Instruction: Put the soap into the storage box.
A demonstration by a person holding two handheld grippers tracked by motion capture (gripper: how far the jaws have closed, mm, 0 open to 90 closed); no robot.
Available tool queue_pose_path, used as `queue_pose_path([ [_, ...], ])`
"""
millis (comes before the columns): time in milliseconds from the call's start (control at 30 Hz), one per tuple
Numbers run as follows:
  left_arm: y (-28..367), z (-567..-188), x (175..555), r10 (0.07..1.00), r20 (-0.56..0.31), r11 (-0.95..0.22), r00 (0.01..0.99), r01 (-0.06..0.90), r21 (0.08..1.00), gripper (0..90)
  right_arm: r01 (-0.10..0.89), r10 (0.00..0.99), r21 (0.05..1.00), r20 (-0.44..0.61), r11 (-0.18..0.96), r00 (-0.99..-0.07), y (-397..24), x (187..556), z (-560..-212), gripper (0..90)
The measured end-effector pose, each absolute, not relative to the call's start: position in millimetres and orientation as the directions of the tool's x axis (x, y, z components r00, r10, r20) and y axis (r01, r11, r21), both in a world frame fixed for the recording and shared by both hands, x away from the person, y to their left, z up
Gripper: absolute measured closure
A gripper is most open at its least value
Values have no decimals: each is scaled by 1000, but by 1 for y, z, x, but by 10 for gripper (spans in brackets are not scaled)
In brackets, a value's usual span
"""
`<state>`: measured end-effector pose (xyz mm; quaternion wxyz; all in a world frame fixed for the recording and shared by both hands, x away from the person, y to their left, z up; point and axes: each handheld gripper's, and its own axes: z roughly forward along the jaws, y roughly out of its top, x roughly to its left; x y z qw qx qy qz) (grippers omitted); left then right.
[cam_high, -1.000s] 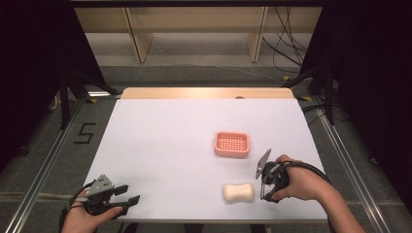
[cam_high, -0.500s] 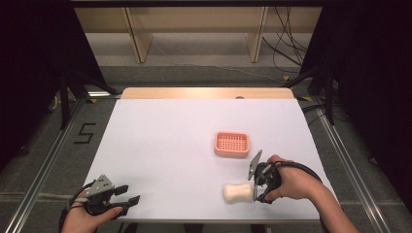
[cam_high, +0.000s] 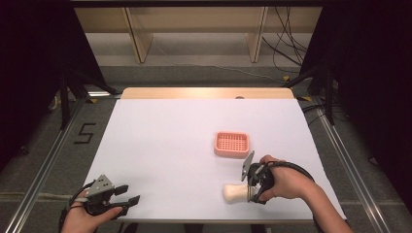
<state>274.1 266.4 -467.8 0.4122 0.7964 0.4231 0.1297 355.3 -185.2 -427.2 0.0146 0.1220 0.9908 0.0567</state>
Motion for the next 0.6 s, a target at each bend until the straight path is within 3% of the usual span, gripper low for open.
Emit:
queue_pose_path([
  [167, 266, -468, 274, 780, -142, -304, 609, 568, 765, 378, 196, 200, 135, -14, 971, -980, -180, 358, -429, 340],
  [600, 266, -468, 274, 786, -144, -289, 601, 564, 774, 378, 210, 211, 116, 4, 971, -977, -161, 358, -434, 333],
])
